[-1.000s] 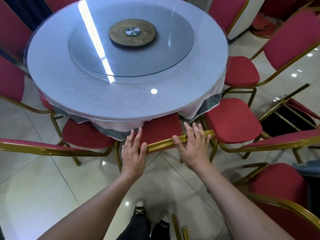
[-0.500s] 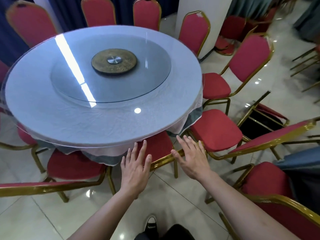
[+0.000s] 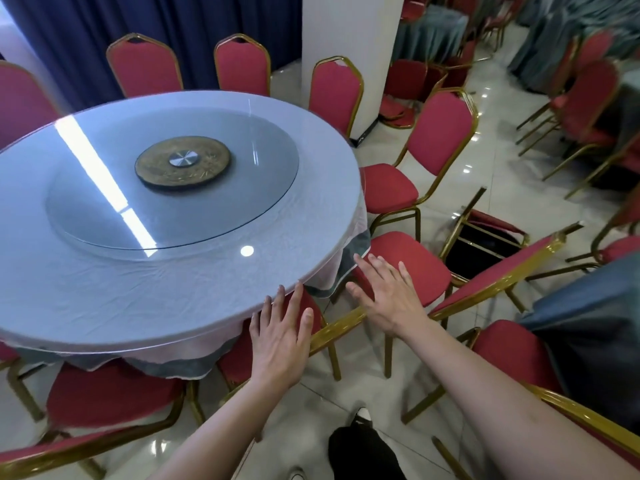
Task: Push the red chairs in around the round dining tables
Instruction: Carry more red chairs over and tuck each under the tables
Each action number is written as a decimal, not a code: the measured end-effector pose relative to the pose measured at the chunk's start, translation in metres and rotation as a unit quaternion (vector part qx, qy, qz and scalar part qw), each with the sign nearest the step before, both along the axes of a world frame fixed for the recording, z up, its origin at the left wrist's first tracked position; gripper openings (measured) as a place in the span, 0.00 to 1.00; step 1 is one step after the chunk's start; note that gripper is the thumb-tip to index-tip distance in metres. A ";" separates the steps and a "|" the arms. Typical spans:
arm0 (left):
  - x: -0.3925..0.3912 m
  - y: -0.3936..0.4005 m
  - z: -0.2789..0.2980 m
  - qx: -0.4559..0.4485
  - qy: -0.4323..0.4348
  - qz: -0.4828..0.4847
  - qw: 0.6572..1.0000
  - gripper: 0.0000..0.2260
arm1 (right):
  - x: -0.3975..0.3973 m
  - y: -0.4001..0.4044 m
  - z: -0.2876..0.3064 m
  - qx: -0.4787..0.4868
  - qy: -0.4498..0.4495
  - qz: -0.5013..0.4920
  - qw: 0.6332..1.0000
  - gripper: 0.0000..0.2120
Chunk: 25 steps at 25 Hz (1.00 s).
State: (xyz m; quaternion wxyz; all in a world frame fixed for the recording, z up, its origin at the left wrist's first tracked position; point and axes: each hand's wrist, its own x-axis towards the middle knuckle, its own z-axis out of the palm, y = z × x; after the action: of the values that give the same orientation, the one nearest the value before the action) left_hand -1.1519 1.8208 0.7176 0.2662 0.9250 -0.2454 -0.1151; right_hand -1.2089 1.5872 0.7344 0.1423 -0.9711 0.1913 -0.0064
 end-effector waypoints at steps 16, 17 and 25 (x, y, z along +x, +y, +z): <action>-0.010 -0.192 0.003 -0.029 -0.008 0.023 0.999 0.26 | -0.006 -0.216 0.018 -0.049 0.014 0.005 0.999 0.36; -0.017 -0.211 0.002 -0.029 -0.004 0.019 0.999 0.27 | -0.013 -0.238 0.017 -0.049 0.015 0.000 0.999 0.36; -0.090 -0.364 -0.005 -0.026 0.044 -0.070 0.996 0.26 | -0.090 -0.390 -0.008 -0.045 0.055 -0.037 0.997 0.35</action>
State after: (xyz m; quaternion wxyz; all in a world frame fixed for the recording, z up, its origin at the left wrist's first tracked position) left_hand -1.2419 1.4565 0.7123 0.2918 0.8924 -0.3005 -0.1678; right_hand -1.2990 1.1972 0.7268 0.0871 -0.9677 0.2341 0.0332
